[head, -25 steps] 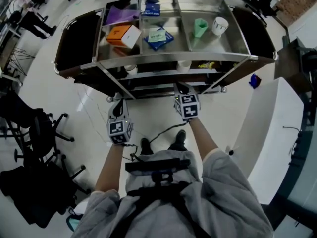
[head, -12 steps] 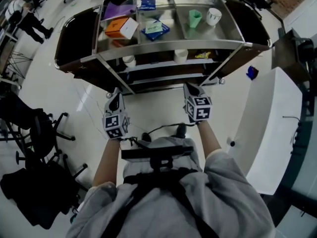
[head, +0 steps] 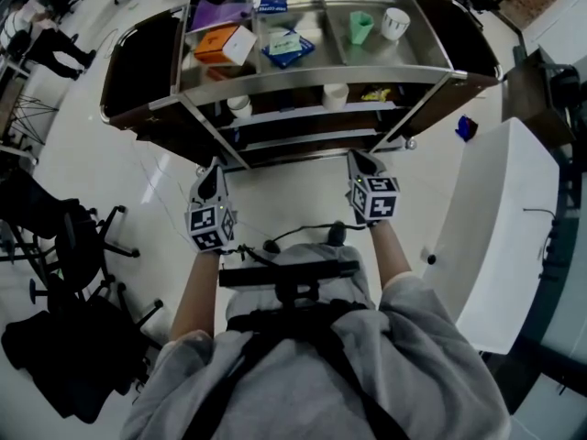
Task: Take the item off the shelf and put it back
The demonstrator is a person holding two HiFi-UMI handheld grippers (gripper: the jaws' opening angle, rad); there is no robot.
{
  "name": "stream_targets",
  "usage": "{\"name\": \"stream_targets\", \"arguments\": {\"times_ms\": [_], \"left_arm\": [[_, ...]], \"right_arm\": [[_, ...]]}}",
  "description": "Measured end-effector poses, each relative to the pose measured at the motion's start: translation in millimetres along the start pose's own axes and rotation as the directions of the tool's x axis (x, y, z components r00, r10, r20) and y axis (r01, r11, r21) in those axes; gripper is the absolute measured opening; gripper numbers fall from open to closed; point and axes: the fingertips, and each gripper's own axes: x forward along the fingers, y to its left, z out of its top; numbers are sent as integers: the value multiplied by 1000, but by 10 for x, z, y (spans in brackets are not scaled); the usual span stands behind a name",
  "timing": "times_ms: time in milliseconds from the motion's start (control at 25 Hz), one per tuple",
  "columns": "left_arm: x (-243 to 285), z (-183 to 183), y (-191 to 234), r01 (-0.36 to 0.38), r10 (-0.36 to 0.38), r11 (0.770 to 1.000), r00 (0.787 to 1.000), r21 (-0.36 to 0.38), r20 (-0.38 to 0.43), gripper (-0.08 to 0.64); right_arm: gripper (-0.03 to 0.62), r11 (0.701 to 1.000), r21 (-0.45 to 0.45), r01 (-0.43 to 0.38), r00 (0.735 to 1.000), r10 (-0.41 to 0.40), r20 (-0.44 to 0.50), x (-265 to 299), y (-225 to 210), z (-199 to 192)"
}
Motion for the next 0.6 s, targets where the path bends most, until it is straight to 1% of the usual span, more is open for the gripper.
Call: {"name": "stream_targets", "arguments": {"times_ms": [600], "left_arm": [[-43,-119,51,-9,9,1000,1000,-24,-9,6]], "right_arm": [[8,1000,-17,1,1000,-2,-15,25,3,-56]]}}
